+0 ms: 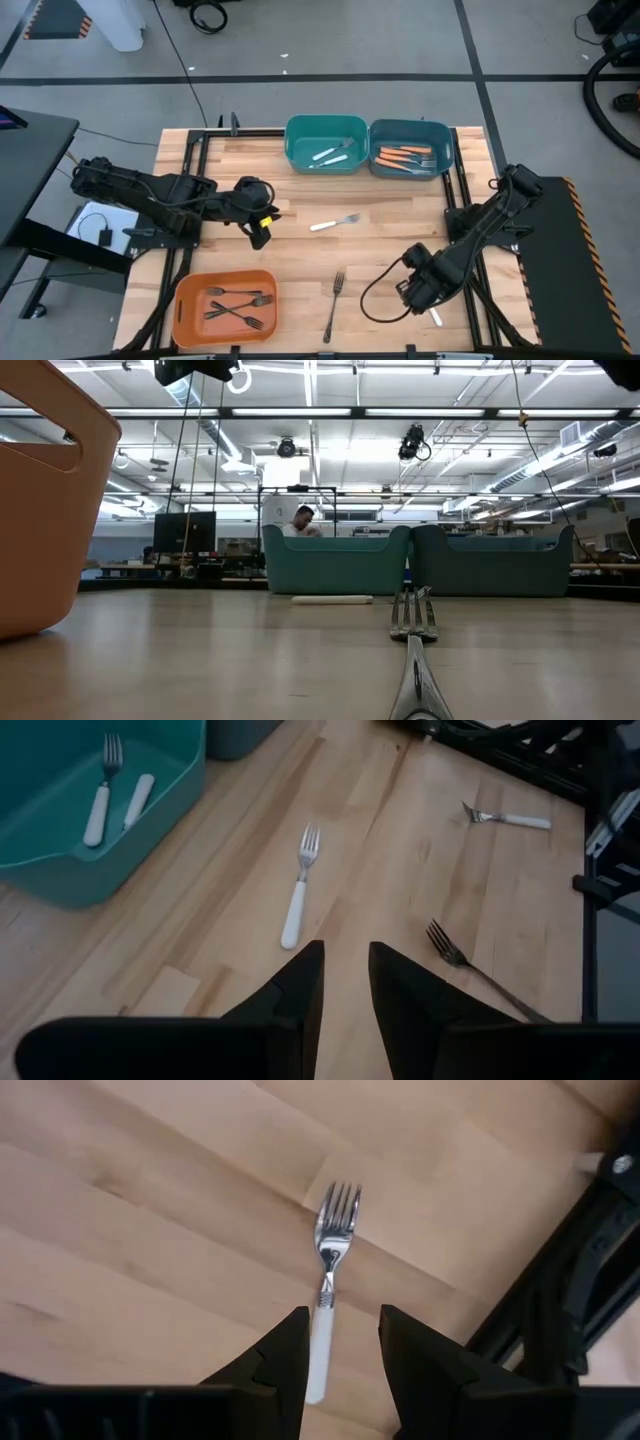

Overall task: Sort silverware by color (type)
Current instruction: Put the white fork into the green bin

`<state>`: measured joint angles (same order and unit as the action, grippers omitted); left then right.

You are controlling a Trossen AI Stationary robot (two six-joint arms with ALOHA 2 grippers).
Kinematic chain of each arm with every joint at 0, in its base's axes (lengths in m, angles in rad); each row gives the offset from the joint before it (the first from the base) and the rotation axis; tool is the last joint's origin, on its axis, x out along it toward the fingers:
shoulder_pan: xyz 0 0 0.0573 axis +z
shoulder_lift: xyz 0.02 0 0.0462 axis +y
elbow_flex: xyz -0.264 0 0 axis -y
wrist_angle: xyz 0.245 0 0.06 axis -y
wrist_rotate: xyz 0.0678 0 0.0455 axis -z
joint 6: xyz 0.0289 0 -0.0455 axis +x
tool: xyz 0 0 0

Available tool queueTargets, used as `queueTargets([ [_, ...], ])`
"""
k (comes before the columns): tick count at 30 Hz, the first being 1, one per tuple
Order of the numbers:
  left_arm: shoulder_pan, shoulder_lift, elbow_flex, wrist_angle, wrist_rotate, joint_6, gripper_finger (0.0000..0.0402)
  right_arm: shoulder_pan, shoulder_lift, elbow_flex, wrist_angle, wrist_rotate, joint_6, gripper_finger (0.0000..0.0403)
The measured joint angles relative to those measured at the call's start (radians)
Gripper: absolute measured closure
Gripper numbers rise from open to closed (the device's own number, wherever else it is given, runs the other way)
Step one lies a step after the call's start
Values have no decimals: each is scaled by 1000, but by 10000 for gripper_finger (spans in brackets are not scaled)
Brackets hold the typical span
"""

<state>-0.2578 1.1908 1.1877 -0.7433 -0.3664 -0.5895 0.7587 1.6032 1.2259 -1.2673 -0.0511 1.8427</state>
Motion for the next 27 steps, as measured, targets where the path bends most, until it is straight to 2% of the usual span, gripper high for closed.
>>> queueTargets([
  [15,0,0,0,-2,0,0,310,13,14,-242,337,-78,4,272],
  [27,0,0,0,-1,0,0,310,46,14,-366,531,-87,76,272],
])
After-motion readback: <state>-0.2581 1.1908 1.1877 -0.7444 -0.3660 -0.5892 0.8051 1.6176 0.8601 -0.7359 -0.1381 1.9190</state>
